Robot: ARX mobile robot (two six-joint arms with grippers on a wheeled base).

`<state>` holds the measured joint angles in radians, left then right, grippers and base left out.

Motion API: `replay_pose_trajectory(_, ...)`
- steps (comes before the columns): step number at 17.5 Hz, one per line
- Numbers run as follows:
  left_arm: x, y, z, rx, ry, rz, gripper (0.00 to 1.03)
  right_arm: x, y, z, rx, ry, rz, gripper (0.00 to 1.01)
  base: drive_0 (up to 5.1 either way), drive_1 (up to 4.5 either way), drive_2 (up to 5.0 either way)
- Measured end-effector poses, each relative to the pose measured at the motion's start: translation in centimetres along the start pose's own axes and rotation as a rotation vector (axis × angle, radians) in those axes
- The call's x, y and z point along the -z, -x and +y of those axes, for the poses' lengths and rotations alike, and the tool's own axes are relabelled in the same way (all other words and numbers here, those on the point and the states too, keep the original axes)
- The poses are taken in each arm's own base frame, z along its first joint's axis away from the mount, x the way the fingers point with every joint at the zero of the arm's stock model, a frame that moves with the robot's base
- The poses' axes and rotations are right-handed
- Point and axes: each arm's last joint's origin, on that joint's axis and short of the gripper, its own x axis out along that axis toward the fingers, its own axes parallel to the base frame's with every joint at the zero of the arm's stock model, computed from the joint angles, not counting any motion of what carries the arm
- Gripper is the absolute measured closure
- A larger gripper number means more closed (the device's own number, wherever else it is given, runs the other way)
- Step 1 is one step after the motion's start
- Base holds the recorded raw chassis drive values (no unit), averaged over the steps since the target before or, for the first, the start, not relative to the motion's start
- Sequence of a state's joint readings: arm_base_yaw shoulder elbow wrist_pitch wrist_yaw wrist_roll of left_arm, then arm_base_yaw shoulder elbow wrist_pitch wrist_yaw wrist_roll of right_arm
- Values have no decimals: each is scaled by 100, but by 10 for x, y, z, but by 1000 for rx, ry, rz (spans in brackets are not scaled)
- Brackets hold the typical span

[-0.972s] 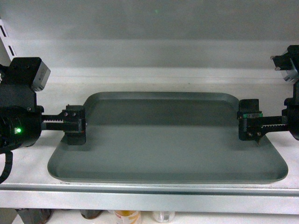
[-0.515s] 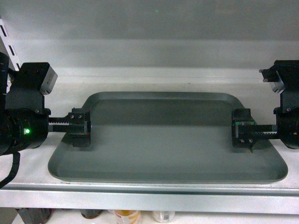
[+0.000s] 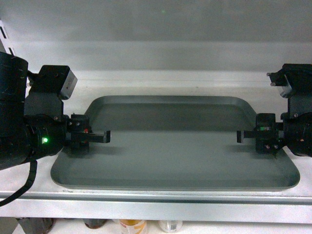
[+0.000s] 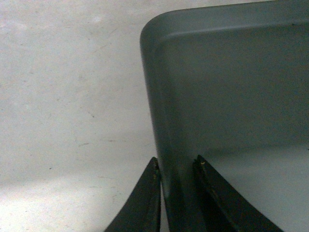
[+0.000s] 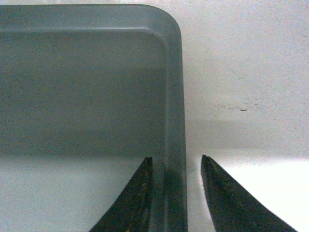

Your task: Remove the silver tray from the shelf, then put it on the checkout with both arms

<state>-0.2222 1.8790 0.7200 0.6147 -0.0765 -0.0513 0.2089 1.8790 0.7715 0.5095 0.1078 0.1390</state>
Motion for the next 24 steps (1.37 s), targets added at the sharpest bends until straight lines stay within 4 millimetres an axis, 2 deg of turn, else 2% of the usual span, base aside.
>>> replay_pose_trajectory(2,0,0,1,3,14,-3,95,0,0,0,3,2,-2,88,0,0,0)
replay_pose_trajectory(3,0,0,1,3,40,-2,98,1,0,0,2,-4,-4,96,0,0,0)
replay_pose_trajectory(4,0,0,1,3,57,-2,99,0,0,0,-1,-17,-4,98,0,0,0)
replay_pose_trajectory(9,-1,1,1,1,71,-1,99,1,2,2,-5,-31,-12,98,0,0,0)
replay_pose_trajectory(14,-2,10,-1,-13,65,-3,99,-1,14,3,-9,-46,-34,98,0,0,0)
replay_pose_trajectory(16,-11,17,-3,-16,64,-31,99,-12,24,3,-12,-49,-77,98,0,0,0)
replay_pose_trajectory(19,-35,39,-4,-18,69,-107,99,-29,41,4,-18,-55,-127,98,0,0,0)
replay_pose_trajectory(22,-47,50,-3,-19,67,-127,99,-38,49,4,-26,-56,-136,98,0,0,0)
replay_pose_trajectory(24,-47,52,-3,-15,61,-87,99,-42,52,5,-29,-44,-106,98,0,0,0)
